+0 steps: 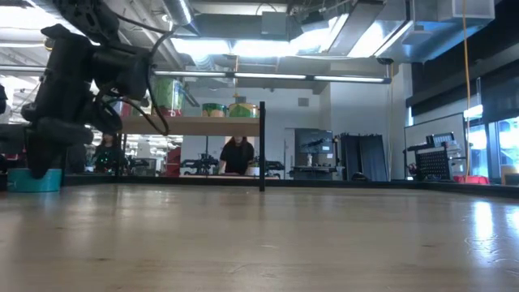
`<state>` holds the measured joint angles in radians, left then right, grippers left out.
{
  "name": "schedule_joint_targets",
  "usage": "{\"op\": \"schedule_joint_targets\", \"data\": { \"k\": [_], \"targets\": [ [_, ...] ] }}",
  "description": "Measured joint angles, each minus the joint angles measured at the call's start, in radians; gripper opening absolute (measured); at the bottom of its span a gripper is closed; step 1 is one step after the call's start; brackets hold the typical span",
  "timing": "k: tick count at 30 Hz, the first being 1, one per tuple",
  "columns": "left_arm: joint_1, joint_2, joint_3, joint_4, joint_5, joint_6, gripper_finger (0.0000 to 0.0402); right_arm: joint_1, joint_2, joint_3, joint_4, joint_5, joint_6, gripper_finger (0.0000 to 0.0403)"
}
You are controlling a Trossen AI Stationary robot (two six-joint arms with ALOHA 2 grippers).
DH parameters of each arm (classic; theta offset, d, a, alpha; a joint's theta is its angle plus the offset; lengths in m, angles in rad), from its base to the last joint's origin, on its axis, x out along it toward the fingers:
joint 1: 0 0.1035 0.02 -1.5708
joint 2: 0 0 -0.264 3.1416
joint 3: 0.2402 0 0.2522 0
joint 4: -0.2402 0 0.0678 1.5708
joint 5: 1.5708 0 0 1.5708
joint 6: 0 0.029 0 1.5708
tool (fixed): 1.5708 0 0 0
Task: Pick and place cans onto a shelf
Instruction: Put the canned tuna on the shelf
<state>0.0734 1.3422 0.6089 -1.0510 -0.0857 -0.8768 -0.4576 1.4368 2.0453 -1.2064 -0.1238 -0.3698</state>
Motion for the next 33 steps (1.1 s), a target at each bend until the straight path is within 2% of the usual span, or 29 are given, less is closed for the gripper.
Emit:
{"op": "schedule_joint_targets", "data": {
  "k": [4, 8, 13, 18, 24, 30, 33],
  "targets": [
    [0.000, 0.000, -0.006, 0.003, 0.008, 0.016, 0.0030, 0.000, 0.000, 0.000, 0.000, 0.000, 0.001, 0.0007],
    [0.001, 0.004, 0.020, -0.002, 0.035, 0.127, 0.0007, 0.000, 0.000, 0.000, 0.000, 0.000, 0.002, 0.0007],
    [0.000, 0.005, 0.150, -0.040, 0.114, 0.300, 0.0003, 0.000, 0.000, 0.000, 0.000, 0.000, 0.003, 0.0007],
    [-0.006, 0.005, 0.424, -0.225, 0.138, 0.440, 0.0002, 0.000, 0.000, 0.000, 0.005, 0.000, 0.057, 0.0007],
    [0.017, 0.024, 0.802, -0.387, 0.013, 0.438, 0.0002, 0.000, 0.000, 0.000, 0.006, 0.000, 0.103, 0.0007],
    [0.060, 0.183, 1.156, -0.520, -0.148, 0.497, 0.0001, 0.000, 0.001, 0.000, 0.006, -0.001, 0.102, 0.0007],
    [0.084, 0.277, 1.293, -0.515, -0.165, 0.578, 0.0001, 0.000, 0.001, 0.000, 0.006, -0.001, 0.102, 0.0007]
  ]
}}
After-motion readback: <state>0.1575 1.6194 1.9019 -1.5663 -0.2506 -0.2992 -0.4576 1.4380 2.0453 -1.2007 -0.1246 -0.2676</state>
